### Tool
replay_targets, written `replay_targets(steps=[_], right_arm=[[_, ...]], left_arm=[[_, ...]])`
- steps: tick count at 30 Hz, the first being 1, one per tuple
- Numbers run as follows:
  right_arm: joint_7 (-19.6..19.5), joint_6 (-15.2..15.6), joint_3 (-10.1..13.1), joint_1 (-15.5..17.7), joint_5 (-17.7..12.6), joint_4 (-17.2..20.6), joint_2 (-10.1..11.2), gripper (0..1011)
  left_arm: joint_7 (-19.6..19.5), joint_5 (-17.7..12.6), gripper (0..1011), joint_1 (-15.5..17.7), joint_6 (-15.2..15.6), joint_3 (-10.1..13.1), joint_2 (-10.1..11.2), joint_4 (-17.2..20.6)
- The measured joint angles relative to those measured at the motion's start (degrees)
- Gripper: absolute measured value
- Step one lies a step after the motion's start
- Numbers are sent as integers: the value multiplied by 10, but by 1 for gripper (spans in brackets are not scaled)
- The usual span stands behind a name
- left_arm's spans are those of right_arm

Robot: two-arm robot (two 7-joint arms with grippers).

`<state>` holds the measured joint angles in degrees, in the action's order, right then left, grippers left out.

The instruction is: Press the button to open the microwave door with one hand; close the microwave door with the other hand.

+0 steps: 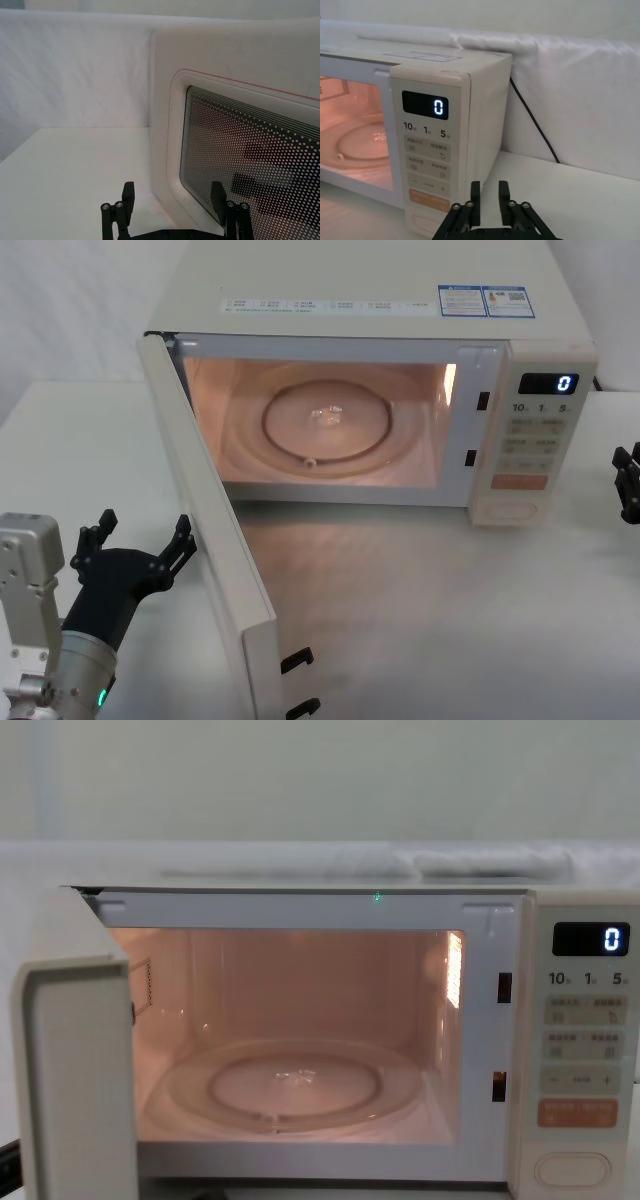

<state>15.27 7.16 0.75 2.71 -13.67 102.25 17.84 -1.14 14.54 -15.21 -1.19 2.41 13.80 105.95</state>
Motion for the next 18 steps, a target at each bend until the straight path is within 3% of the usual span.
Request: replay_targets(steps=[8,18], right_arm=[[-1,0,0,0,1,0,0,434],[-1,1,0,0,1,1,-1,796]], left_arm=[[0,0,1001,0,0,0,0,0],[0,0,1001,0,0,0,0,0]])
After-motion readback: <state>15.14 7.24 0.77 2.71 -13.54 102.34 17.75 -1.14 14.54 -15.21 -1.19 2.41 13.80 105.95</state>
